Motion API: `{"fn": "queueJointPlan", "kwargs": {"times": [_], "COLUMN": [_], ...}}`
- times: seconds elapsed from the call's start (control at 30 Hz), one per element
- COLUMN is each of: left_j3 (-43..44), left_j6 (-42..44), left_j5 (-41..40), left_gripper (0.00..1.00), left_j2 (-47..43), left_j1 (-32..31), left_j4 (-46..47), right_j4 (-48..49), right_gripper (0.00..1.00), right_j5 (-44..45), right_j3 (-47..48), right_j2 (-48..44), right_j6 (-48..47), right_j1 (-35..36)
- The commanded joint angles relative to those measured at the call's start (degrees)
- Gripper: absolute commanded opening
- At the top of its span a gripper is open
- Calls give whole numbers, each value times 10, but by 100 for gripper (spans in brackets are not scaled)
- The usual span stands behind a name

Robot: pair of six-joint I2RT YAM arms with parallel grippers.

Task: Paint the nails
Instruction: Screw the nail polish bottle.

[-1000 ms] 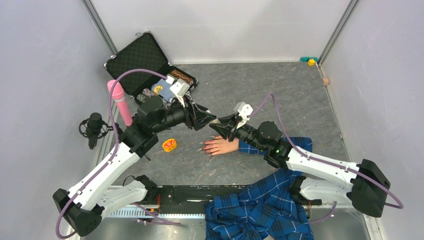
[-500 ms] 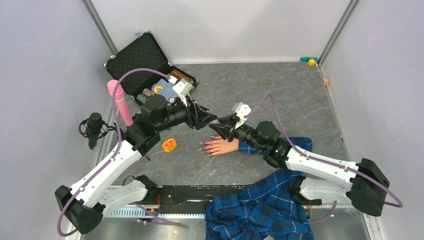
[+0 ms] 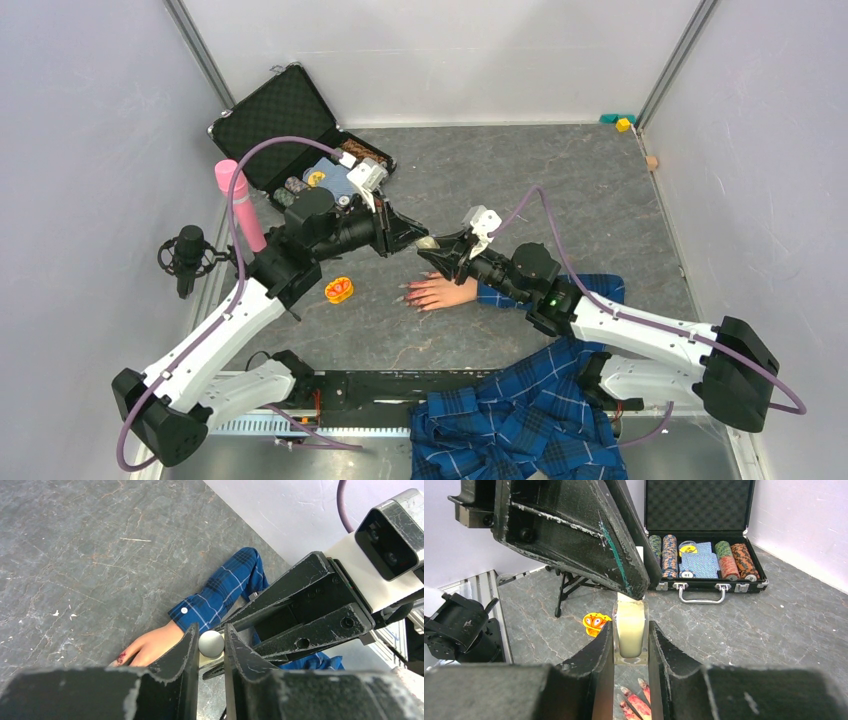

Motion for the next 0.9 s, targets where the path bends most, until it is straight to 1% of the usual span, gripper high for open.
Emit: {"fn": "queueJointPlan", "kwargs": {"times": [0.0,0.07,0.2,0.3,0.57,0.7,0.77,0.87], "left_j3": [17,21,26,31,41,42,45,51], "left_j6": [-8,-7,9,20,45,64,75,98], "left_j5": [85,124,179,215,321,347,352,352], "left_gripper": [10,2,2,2,2,2,2,2], "left_j2": [9,13,14,3,-11,-20,-23,-21], "left_j1": [-1,-2,-3,-4,-23,-33,-36,-42], "left_j4": [21,28,27,26,25,18,6,-22], "right_j4": [37,47,69,103,192,271,310,332], "right_gripper": [0,0,0,0,0,0,0,0], "right_j5": [17,17,-12,-37,-172,-247,-270,-291], "right_j3": [23,18,11,-8,-29,-38,-42,-41], "right_j2": [-3,-6,-17,-39,-65,-59,-55,-49], "right_j6": [8,17,28,48,124,185,206,222], "right_j1": [3,2,2,-1,-31,-49,-54,-56]}}
